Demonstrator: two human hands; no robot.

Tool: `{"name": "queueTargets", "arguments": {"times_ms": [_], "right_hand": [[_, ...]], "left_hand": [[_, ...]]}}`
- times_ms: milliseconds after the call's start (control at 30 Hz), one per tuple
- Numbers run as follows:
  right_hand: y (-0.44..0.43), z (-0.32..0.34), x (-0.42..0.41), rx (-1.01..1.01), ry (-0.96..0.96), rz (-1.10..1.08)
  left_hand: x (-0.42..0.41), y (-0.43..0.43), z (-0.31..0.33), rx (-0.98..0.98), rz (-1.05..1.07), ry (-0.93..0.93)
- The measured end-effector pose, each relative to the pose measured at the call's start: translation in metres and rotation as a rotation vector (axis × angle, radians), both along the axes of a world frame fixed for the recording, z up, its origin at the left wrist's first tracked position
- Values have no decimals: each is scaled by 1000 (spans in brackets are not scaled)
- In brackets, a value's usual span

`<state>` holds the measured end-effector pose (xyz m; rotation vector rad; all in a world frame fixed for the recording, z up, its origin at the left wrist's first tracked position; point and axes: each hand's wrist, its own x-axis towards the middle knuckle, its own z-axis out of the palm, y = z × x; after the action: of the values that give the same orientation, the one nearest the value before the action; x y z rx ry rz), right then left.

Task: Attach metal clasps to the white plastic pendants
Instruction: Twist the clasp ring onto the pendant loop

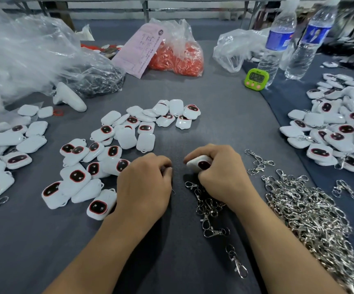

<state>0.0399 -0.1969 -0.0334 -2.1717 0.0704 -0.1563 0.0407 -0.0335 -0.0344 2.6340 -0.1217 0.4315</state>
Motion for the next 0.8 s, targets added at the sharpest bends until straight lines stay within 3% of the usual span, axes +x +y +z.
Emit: {"name": "queueTargets", "arguments": {"times_ms": [167,333,433,567,800], "right_hand": [[5,-1,0,255,-65,-79],[8,8,0,763,53,-2],[7,9,-1,743,95,54],[9,8,-3,571,85,61],[15,9,-3,497,74,-21]], "left_hand": [[1,1,0,-45,-28,-73],[1,-2,4,-287,-157,-119],[1,-1,4,-381,-180,-66],[3,0,3,-528,-188,49],[-1,2,4,-570,-175,44]]}}
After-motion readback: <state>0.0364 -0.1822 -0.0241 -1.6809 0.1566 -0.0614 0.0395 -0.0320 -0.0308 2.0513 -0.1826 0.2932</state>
